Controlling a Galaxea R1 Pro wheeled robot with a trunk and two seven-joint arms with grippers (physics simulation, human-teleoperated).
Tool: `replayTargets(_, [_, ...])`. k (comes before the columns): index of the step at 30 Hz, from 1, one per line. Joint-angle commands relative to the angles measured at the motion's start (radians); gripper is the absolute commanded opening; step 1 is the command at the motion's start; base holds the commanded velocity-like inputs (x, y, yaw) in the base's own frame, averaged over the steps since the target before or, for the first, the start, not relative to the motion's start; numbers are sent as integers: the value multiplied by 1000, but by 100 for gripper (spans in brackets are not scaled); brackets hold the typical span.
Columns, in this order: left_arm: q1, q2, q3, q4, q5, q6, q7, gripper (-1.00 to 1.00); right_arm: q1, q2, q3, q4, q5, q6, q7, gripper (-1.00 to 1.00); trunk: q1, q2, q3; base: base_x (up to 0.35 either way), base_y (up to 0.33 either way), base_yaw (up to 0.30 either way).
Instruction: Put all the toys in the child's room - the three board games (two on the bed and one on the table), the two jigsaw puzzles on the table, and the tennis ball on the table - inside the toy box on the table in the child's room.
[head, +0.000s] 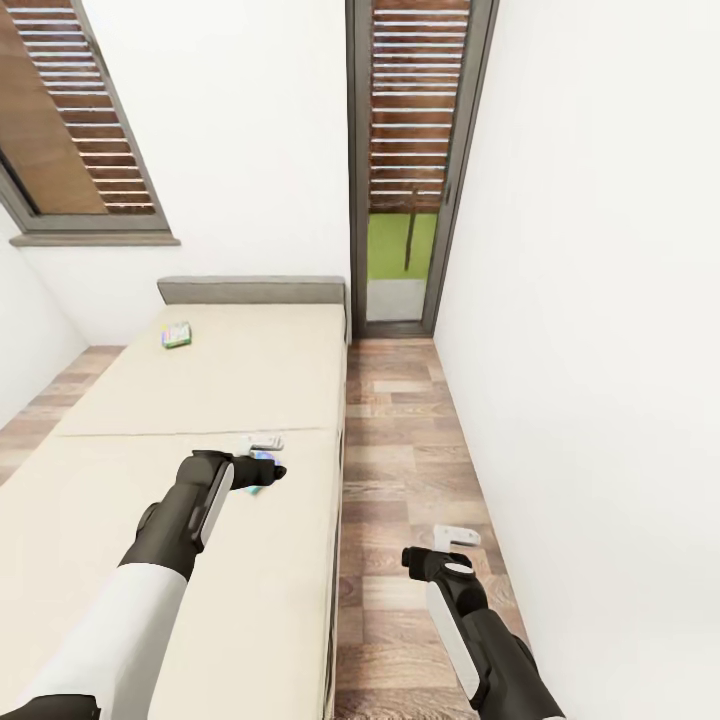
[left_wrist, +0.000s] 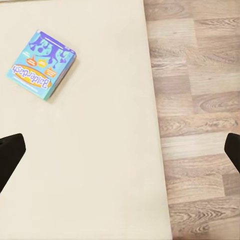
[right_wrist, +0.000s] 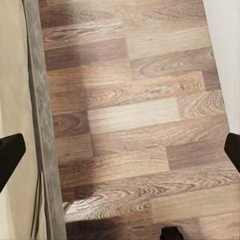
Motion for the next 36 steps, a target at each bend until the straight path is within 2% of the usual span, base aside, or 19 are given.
replayTargets(1, [-1,-1,2,-1,-10,4,-9,100,-1,0,1,-1,-10,2,-9,100,1,-2,-4,0,0,0])
replayTargets(36, [-1,-1,2,-1,-10,3,-10,100,-1,0,1,8,-7,1,-8,100,1,-2,-61,0,0,0])
